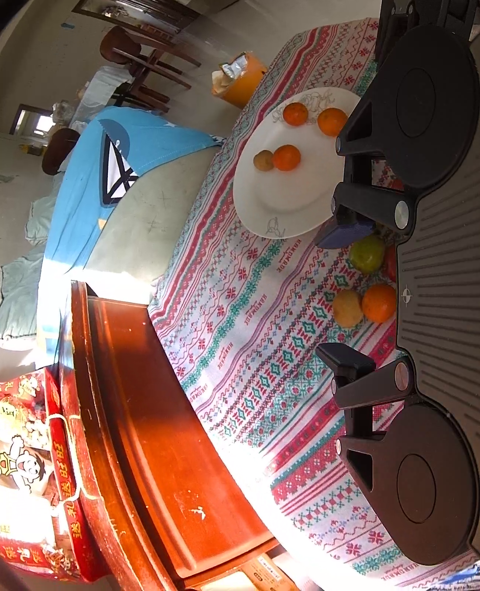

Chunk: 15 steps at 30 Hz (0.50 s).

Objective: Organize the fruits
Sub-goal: 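Move both open tools back over the remaining fruits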

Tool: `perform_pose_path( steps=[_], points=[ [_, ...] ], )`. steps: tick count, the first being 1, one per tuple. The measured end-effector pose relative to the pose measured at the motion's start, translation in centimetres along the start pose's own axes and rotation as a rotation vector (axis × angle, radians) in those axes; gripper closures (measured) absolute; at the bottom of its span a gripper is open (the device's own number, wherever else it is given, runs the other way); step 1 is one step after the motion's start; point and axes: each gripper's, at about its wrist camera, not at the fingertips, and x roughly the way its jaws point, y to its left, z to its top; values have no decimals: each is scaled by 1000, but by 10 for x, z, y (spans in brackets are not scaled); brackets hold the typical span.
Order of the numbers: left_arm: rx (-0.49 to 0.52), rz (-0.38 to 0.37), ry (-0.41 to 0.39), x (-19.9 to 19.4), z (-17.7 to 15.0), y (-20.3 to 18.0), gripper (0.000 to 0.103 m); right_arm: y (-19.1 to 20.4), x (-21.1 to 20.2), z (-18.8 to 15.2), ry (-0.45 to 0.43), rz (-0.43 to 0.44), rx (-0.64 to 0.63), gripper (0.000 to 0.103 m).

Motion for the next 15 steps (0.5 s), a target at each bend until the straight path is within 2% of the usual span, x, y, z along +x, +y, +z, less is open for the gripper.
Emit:
perform_pose_path(
  steps=[7,15],
  points=[
    [-2,20,30,0,-17,7,48,6,7,-8,28,-8,-71,62],
    [-6,19,59,9,-29,12,54,11,14,-11,34,-29,-125,64]
  ],
)
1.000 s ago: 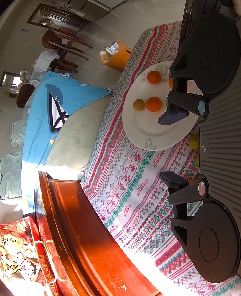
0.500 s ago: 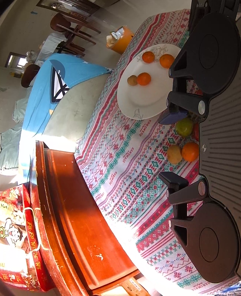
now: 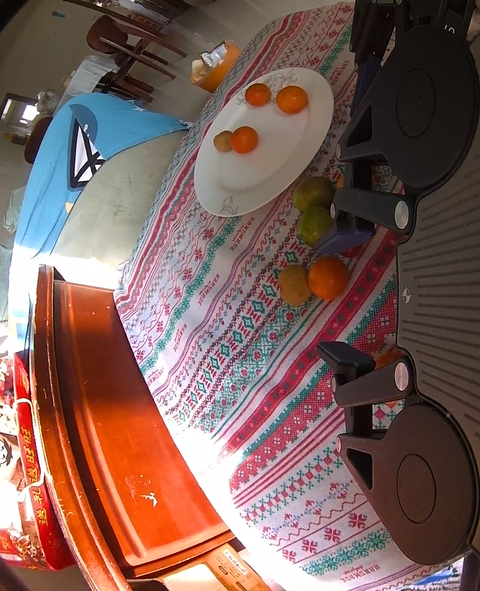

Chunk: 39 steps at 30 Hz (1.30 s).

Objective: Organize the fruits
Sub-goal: 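Move both open tools back over the remaining fruits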

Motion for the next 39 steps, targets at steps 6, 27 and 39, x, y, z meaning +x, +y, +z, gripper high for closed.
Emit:
perform_pose_path(
  steps=[6,27,39],
  points=[
    [-10,-22,7,7,-1,0,59,5,5,0,-3,-13,-39,65],
    [-40,-61,42,29,-3,1,68,11,21,3,0,-13,-84,78],
    [-17,-68,34,31,-4,-3,76,12,21,4,2,-7,-69,78]
  ],
)
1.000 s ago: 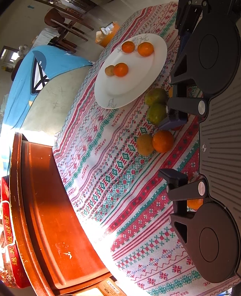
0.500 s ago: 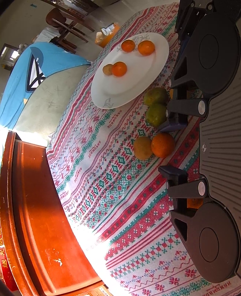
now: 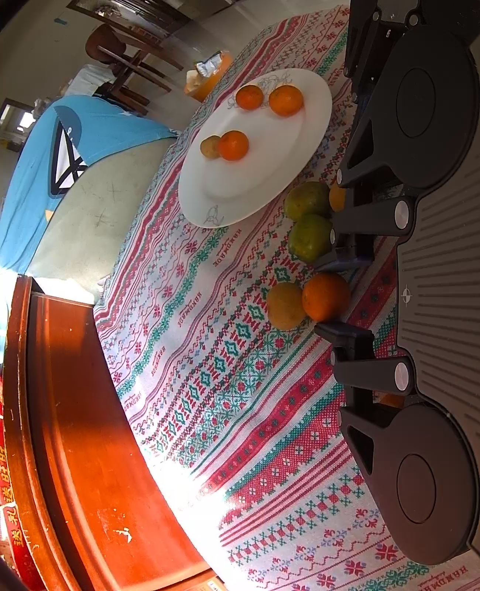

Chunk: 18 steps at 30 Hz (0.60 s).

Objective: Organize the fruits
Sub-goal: 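Move both open tools back over the remaining fruits, then grasp an orange with the left tool while the right tool grasps a red cherry tomato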

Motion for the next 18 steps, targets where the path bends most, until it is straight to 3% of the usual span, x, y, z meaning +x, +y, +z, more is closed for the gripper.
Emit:
perform_pose_path(
  steps=[11,18],
  points=[
    [-2,2,-19,-2,-2,0,77,-1,-2,0,-4,8,13,78],
    [10,20,-47,-13,1,-2,77,-3,-13,9,-52,12,41,78]
  ],
)
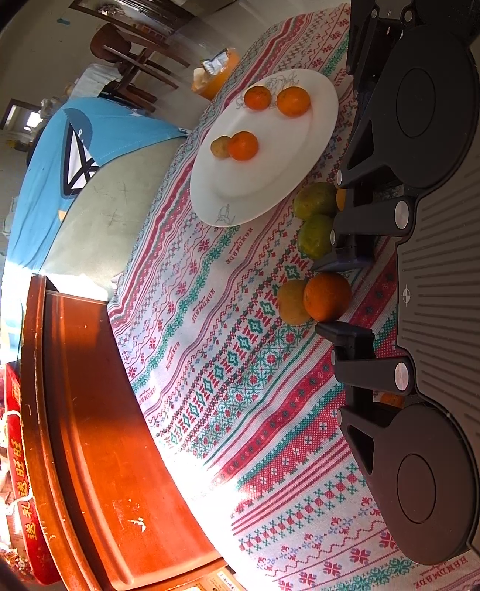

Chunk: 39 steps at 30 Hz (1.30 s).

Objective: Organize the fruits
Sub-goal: 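Grasp an orange with the left tool while the right tool grasps a red cherry tomato, then lower the orange and the cherry tomato onto the plate and open both tools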

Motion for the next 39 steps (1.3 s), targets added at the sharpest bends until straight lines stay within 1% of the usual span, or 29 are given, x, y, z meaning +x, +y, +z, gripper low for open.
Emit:
perform_pose_path(
  steps=[8,15,19,22,25,27,30,33,36,39],
  points=[
    [9,0,-52,-16,13,-7,77,-7,-18,16,-77,-9,31,78],
    [41,-38,-100,-26,31,-24,77,-31,-35,37,-151,-66,83,79],
    [69,-70,-88,-25,44,-36,77,-46,-37,49,-148,-91,101,78],
    [114,-91,-92,-24,54,-46,77,-55,-35,56,-144,-110,105,78],
    [168,-92,-92,-18,62,-56,77,-67,-30,61,-137,-122,143,78],
    [183,-104,-80,-12,66,-61,77,-76,-25,61,-123,-126,187,78],
    [182,-112,-35,5,68,-67,77,-84,-17,60,-96,-139,229,79],
    [179,-112,7,21,66,-72,77,-89,-9,58,-75,-138,254,79],
    [198,-108,30,33,64,-80,77,-92,-3,59,-61,-154,261,79],
    [189,-120,58,43,65,-84,77,-96,3,59,-51,-159,280,79]
  ],
)
